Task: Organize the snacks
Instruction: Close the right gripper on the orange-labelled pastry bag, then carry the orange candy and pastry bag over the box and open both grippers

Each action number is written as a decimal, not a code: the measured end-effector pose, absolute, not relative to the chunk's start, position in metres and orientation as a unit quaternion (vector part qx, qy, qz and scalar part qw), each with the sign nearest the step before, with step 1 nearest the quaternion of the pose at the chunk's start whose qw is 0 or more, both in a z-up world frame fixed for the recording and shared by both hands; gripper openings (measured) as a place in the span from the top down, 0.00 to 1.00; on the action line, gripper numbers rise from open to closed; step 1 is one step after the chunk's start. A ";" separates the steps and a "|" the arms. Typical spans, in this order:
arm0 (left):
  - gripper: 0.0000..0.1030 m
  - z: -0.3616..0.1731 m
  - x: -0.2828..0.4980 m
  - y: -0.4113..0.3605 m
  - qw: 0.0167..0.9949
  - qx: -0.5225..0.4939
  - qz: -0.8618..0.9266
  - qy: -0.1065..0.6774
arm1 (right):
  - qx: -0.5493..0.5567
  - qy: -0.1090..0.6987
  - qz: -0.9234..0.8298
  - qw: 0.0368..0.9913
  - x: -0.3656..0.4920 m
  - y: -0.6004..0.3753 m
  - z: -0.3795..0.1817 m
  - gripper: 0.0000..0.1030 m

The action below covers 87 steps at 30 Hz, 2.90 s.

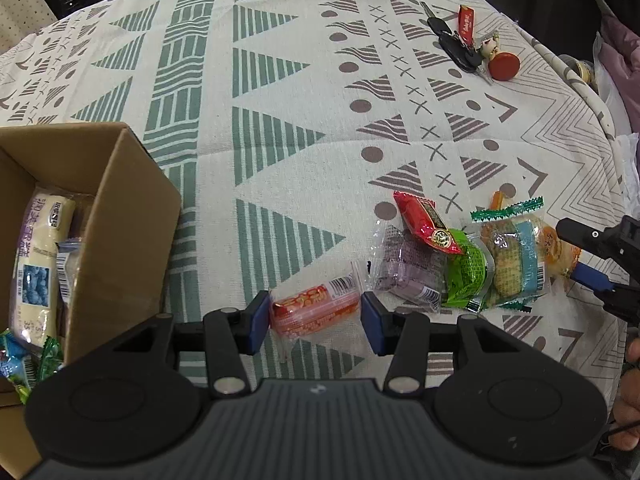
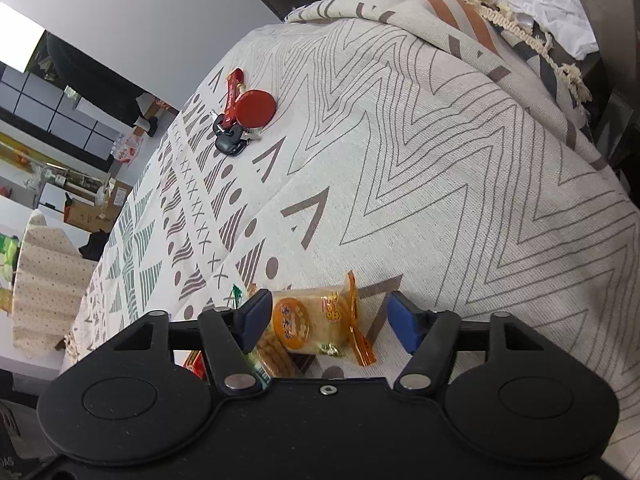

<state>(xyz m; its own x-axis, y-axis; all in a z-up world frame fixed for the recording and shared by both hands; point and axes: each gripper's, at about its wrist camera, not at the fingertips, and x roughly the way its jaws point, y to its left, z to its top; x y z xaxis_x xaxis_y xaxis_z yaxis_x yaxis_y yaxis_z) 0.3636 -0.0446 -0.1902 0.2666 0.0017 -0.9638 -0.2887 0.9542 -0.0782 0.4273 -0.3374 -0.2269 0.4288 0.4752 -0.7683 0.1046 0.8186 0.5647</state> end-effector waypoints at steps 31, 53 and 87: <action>0.54 -0.129 0.300 -0.052 0.819 -0.127 0.064 0.556 | 0.281 0.463 0.128 0.831 0.329 -0.341 -0.154 0.82; 0.54 -0.076 0.262 -0.017 0.846 -0.139 0.074 0.510 | 0.254 0.430 0.191 0.845 0.291 -0.284 -0.105 0.82; 0.51 -0.091 0.237 0.128 0.825 -0.223 0.134 0.501 | 0.194 0.455 0.272 0.826 0.293 -0.126 -0.095 0.82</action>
